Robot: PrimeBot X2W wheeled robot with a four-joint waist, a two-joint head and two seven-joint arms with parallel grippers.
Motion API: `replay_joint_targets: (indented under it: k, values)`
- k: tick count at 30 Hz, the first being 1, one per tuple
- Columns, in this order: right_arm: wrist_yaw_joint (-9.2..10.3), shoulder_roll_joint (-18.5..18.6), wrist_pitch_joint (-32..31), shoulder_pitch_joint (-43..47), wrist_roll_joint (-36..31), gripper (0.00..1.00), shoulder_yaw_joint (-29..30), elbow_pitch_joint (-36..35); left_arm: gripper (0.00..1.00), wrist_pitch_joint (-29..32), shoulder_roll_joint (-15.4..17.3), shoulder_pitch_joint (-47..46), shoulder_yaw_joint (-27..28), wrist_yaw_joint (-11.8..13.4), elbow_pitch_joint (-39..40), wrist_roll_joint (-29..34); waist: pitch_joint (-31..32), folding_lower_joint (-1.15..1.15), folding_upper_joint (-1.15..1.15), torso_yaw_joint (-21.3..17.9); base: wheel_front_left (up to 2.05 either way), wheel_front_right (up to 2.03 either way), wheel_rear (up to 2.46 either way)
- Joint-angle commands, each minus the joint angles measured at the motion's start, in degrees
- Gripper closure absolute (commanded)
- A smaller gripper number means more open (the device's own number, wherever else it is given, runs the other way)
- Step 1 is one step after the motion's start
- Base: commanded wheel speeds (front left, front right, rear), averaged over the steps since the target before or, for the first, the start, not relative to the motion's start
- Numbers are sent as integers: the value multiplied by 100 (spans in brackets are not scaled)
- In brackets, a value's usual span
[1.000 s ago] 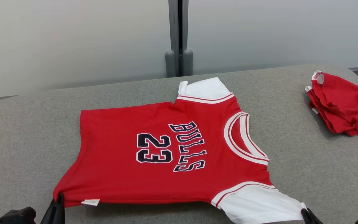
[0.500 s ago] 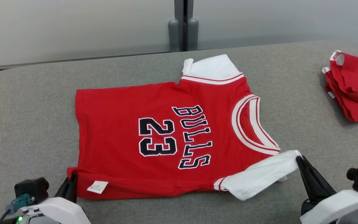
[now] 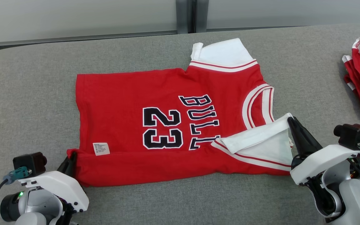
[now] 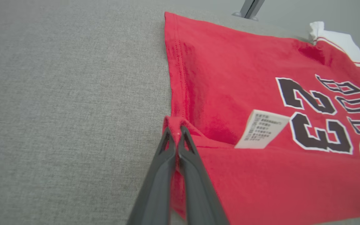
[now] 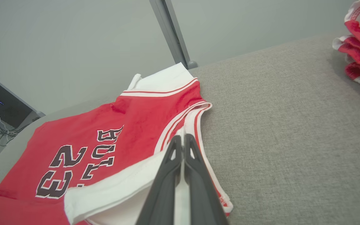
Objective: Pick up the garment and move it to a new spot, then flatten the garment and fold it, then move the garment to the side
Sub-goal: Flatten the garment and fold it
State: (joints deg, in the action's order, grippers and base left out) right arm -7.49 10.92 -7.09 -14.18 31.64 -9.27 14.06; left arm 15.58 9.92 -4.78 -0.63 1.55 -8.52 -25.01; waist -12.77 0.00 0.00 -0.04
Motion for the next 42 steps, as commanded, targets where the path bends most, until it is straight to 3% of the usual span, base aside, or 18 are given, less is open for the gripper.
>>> replay_joint_targets:
  k: [1, 5, 6, 7, 8, 16, 23, 32, 42]
  values:
    - [0, 45, 76, -90, 40, 100, -35, 60, 100, -39, 1, -93, 7, -19, -39, -23, -35, 0, 0, 8, 0, 0, 0]
    - [0, 125, 437, -393, 230, 100, -288, 490, 100, -126, -49, -212, -9, -113, -319, -128, -118, 0, 0, 36, 0, 0, 0]
    - [0, 142, 528, -460, 259, 80, -343, 578, 85, -156, -69, -233, -8, -132, -383, -161, -135, 0, 0, 46, 0, 0, 0]
    - [0, 146, 645, -516, 295, 39, -369, 654, 53, -199, -72, -258, -1, -149, -430, -173, -146, 0, 0, 52, 0, 0, 0]
    - [0, 156, 759, -559, 334, 0, -402, 709, 0, -267, -94, -285, 18, -163, -468, -205, -152, 0, 0, 61, 0, 0, 0]
    - [0, 313, 1881, -690, 25, 0, -416, 656, 0, -1588, -231, -357, 97, -110, -313, 53, -160, 0, 0, 114, 0, 0, 0]
    - [0, 291, 2158, -263, -995, 0, -67, 18, 0, -2723, -334, -245, 29, 59, 74, 464, -3, 0, 0, 115, 0, 0, 0]
    - [0, -75, 1829, 967, -1645, 0, 341, -857, 0, -3040, -331, 381, -147, 135, 571, 964, 341, 0, 0, 94, 0, 0, 0]
    - [0, -311, 1500, 1688, -1755, 0, 529, -1356, 0, -3071, -276, 810, -305, -51, 434, 1039, 569, 0, 0, 63, 0, 0, 0]
